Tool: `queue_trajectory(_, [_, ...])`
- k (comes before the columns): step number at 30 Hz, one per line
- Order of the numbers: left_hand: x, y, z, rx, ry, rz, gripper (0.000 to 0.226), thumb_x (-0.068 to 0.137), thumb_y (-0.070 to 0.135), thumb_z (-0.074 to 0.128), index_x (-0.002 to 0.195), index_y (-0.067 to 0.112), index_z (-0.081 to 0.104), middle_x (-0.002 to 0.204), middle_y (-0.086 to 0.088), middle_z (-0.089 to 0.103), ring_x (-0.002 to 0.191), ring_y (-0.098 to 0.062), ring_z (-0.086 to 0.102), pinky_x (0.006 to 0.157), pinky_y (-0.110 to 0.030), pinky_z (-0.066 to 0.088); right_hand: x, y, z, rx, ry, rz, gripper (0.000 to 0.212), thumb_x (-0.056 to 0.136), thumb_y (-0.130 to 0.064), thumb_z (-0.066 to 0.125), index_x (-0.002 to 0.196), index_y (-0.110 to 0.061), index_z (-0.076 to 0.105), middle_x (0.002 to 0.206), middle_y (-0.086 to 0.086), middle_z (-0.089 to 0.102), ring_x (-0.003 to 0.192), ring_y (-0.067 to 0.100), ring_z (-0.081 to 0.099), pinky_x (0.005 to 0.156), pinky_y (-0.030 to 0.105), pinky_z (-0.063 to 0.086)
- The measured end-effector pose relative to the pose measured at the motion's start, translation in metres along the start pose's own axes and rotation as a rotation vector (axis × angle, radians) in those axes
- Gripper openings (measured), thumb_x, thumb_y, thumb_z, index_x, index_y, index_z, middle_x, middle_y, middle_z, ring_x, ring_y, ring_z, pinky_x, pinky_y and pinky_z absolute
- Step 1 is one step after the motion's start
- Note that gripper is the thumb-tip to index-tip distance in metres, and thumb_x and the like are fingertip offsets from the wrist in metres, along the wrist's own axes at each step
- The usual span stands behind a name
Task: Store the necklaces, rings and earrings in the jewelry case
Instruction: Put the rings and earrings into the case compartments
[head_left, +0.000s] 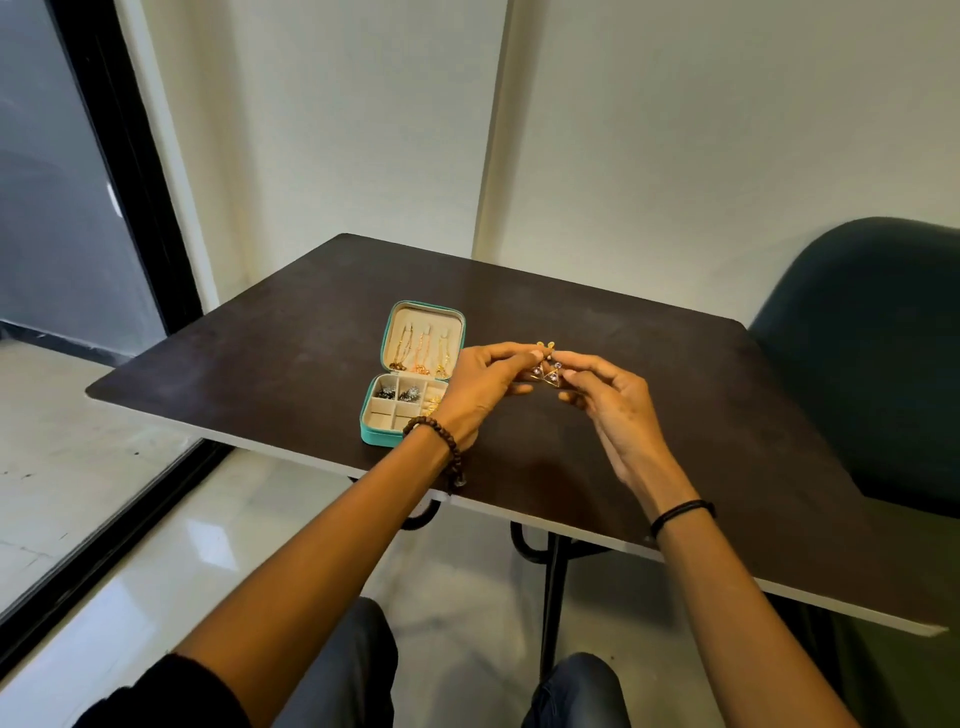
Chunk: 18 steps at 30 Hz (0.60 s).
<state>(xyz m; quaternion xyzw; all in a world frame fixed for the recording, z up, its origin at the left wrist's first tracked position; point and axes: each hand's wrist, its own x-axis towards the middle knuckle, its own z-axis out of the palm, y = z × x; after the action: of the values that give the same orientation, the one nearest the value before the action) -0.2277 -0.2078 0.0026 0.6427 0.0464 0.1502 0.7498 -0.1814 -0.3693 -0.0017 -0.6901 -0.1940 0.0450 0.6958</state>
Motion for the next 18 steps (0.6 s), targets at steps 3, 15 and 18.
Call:
queue_trajectory(3, [-0.001, 0.011, -0.010, -0.065, 0.020, -0.031, 0.025, 0.097, 0.017, 0.057, 0.110, 0.004, 0.073, 0.103, -0.014, 0.074, 0.089, -0.013, 0.070, 0.076, -0.023, 0.059, 0.002, -0.007, 0.012, 0.012, -0.013, -0.001, 0.026, 0.100, -0.005, 0.056, 0.110, -0.015, 0.077, 0.116, 0.001, 0.073, 0.108, 0.018, 0.068, 0.086, 0.026, 0.057])
queue_trajectory(15, [-0.023, 0.020, -0.081, 0.094, 0.152, 0.001, 0.019, 0.083, 0.017, 0.076, 0.101, 0.018, 0.076, 0.099, 0.002, 0.075, 0.088, -0.010, 0.072, 0.073, -0.021, 0.058, 0.006, -0.001, 0.079, -0.091, -0.155, -0.077, 0.021, 0.089, -0.010, 0.074, 0.110, -0.015, 0.075, 0.105, -0.002, 0.076, 0.103, 0.012, 0.071, 0.087, 0.029, 0.059])
queue_trajectory(18, [-0.030, 0.014, -0.105, 0.141, 0.215, -0.026, 0.019, 0.080, 0.018, 0.077, 0.099, 0.016, 0.075, 0.098, 0.001, 0.076, 0.088, -0.013, 0.074, 0.078, -0.029, 0.060, 0.006, 0.004, 0.099, -0.116, -0.195, -0.047, 0.023, 0.086, -0.012, 0.077, 0.108, -0.016, 0.074, 0.106, -0.003, 0.076, 0.102, 0.010, 0.071, 0.083, 0.027, 0.060])
